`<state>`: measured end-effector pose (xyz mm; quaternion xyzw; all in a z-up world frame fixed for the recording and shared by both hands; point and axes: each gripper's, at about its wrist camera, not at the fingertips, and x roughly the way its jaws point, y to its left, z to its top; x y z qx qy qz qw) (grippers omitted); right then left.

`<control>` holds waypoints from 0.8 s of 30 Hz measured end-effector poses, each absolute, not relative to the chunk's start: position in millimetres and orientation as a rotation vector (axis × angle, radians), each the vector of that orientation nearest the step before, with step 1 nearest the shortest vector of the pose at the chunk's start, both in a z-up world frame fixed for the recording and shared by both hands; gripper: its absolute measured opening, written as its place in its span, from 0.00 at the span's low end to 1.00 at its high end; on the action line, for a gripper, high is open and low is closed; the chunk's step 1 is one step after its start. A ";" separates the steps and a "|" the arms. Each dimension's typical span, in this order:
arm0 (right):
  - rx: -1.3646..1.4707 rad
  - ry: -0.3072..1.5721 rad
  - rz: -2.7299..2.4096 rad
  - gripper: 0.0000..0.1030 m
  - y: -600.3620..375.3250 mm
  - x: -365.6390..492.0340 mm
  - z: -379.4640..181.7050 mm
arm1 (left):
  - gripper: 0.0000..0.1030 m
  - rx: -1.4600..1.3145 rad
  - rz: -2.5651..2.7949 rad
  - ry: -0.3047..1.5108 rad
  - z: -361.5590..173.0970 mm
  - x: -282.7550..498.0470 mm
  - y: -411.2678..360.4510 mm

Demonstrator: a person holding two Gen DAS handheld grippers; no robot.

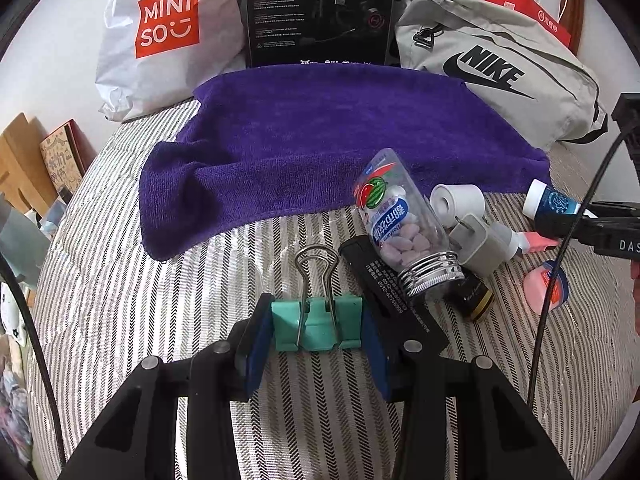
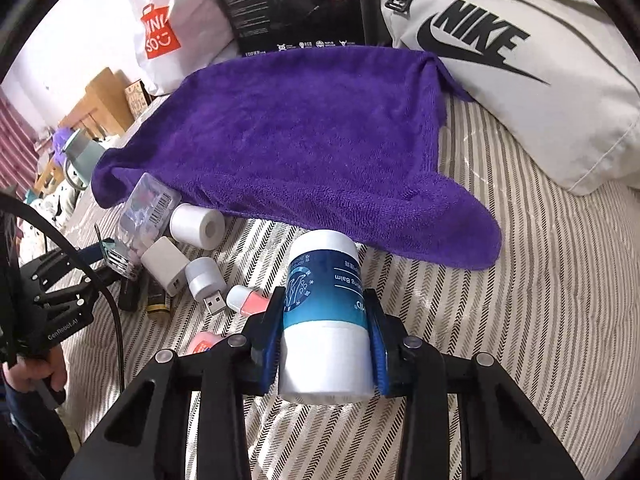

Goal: Organize rigid objects
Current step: 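Grasp the white blue-labelled jar with the right tool while the left tool grasps the green binder clip, then carry the jar with the right tool onto the purple towel while the left tool sets the clip there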

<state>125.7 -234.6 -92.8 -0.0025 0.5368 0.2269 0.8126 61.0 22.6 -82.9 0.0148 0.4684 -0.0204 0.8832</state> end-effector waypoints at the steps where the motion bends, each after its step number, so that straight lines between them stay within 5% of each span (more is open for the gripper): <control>1: -0.008 1.135 0.478 0.35 -235.2 124.4 -90.4 | 0.38 0.029 -0.047 0.977 -82.5 61.1 23.4; 24: 0.047 1.124 0.512 0.35 -247.6 111.1 -61.1 | 0.38 -0.061 -0.046 0.953 -38.3 57.8 54.5</control>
